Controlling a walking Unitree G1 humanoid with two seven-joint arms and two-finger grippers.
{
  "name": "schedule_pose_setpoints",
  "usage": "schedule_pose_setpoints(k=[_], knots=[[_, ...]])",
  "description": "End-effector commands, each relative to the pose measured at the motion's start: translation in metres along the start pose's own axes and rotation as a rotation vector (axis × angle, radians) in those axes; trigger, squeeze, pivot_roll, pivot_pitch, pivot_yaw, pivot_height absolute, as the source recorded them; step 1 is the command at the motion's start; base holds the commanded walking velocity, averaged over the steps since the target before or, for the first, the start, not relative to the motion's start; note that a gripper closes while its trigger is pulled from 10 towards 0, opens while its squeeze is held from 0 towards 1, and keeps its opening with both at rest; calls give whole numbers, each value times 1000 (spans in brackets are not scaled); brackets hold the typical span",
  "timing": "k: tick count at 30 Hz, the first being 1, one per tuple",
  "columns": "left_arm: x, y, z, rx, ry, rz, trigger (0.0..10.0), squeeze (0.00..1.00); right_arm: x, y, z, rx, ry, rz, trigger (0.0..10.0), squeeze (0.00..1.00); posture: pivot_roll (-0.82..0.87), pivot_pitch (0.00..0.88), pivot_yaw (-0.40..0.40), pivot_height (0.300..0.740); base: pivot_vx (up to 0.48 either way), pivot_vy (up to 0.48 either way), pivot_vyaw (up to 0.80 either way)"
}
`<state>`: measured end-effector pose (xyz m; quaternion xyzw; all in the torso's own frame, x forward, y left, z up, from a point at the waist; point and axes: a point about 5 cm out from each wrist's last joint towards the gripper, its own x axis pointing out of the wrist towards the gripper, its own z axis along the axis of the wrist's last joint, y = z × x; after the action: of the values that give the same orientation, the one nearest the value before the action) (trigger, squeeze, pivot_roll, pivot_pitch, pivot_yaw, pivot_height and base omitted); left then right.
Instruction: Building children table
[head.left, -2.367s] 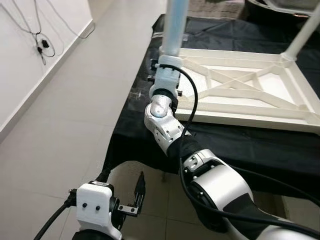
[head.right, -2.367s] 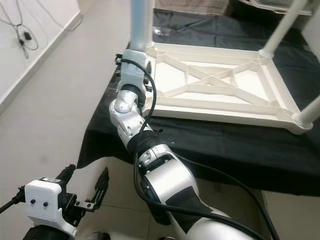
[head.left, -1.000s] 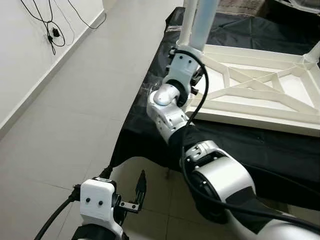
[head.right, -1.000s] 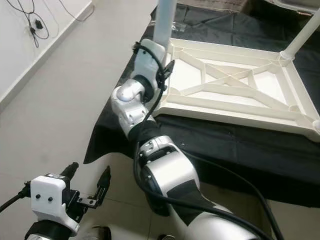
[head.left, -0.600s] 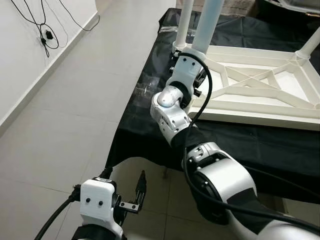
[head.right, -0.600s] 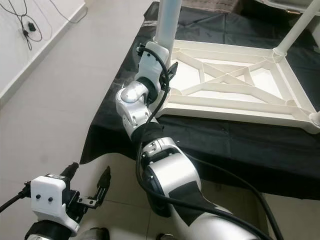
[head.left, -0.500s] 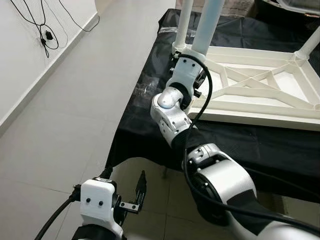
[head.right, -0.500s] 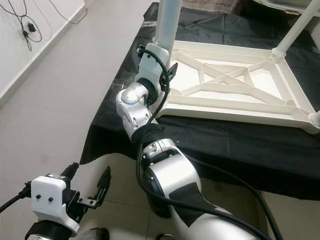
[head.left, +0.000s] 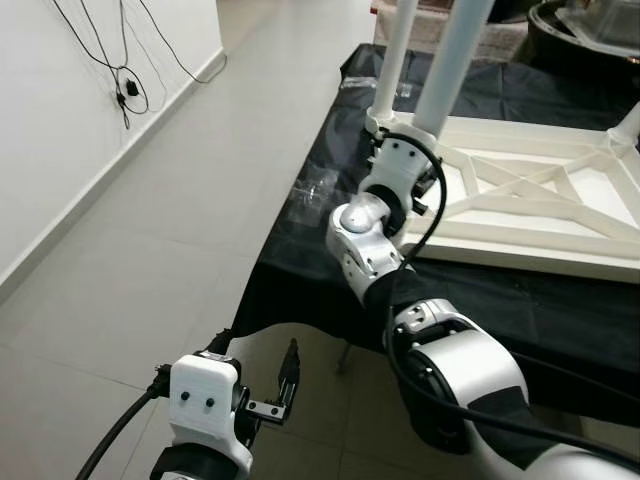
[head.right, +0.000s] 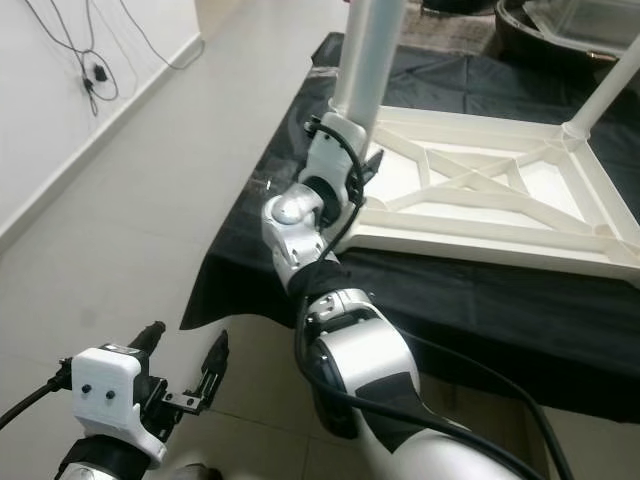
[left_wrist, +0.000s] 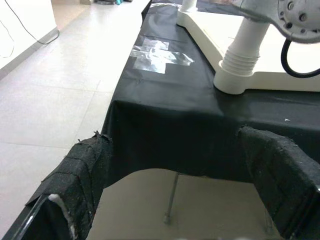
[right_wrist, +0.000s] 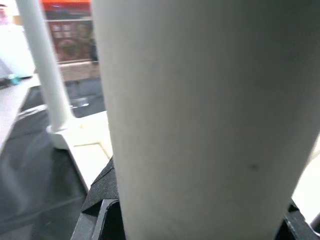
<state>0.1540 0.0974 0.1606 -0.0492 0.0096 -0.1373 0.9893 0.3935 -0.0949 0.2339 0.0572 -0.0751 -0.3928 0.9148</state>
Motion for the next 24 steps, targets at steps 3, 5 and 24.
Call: schedule_pose_setpoints(k=[3, 5, 24], knots=[[2, -4, -5, -13, 25, -17, 10000, 0, 16, -47, -61, -188, 224, -199, 10000, 0, 182, 235, -36, 740, 0, 0, 0], [2, -9, -7, -32, 44, -62, 10000, 0, 25, -54, -58, -175, 226, -244, 10000, 0, 186, 239, -32, 740, 0, 0, 0], [-2, -23, -16, -83, 113, -250, 10000, 0, 11, -44, -64, -183, 245, -172, 10000, 0, 187, 237, -19, 740, 0, 0, 0]])
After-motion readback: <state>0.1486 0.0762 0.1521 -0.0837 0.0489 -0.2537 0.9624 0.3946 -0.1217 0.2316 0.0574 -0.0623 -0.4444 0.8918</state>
